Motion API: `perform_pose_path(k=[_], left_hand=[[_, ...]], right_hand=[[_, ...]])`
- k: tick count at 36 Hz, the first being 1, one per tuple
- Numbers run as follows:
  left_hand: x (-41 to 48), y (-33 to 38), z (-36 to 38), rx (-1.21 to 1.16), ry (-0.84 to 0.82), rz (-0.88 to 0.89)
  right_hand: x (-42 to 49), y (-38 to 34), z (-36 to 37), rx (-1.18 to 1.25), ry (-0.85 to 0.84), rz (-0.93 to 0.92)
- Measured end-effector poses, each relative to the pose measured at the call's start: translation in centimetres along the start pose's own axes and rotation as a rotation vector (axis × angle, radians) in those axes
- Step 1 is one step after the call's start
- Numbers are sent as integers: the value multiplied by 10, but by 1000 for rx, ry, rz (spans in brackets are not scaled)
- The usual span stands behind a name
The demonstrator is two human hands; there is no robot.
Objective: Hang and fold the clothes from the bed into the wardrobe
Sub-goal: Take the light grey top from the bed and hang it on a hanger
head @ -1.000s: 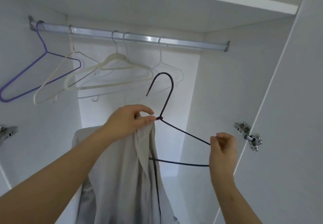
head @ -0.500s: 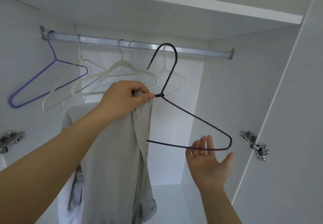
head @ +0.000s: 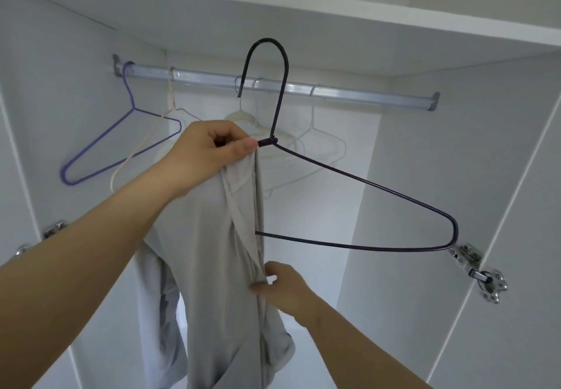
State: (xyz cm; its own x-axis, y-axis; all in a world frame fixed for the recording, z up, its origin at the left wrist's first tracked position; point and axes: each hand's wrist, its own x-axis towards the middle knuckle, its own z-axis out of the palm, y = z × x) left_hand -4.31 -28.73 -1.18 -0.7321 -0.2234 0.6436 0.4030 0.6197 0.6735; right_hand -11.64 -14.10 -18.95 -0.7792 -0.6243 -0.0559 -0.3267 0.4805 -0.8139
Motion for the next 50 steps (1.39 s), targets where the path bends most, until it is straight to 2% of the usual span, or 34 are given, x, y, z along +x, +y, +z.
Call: perform_pose_path(k=[6, 10, 13, 15, 19, 22, 27, 32, 34, 38, 40, 44, 48, 50], left_hand=[[0, -11, -19, -1, 45, -39], [2, -14, -25, -23, 46, -50], [3, -13, -26, -11, 29, -39], [4, -13, -28, 1, 7, -31], [1, -16, -36, 28, -133, -19], [-3, -21, -42, 109, -181, -33], [-5, -29, -54, 144, -289, -44], [-9, -34, -61, 250, -335, -32], [-9, -35, -62, 291, -316, -16], [-10, -38, -64, 399, -280, 13], [-10, -39, -64, 424, -236, 22], [-11, -41, -63, 397, -143, 9], [-16, -43, -55, 371, -73, -26], [-22, -44, -45, 453, -65, -19]], right_hand=[[-3, 6, -27, 288, -181, 56], [-8, 9, -31, 532, -430, 118], [-13, 8, -32, 412, -630, 169], [-15, 7, -37, 234, -676, 193], [-12, 9, -58, -75, -604, 206], [-6, 17, -74, -260, -409, 125], [-4, 28, -97, -76, 17, 65], [-4, 20, -110, -56, 249, 24], [-7, 12, -114, -123, 287, -37], [-15, -11, -125, -280, 253, -83], [-16, -25, -131, -261, 259, -89], [-17, -53, -133, 12, 279, -74], [-14, -74, -134, 311, 261, 41], [-12, -84, -132, 434, 270, 113]])
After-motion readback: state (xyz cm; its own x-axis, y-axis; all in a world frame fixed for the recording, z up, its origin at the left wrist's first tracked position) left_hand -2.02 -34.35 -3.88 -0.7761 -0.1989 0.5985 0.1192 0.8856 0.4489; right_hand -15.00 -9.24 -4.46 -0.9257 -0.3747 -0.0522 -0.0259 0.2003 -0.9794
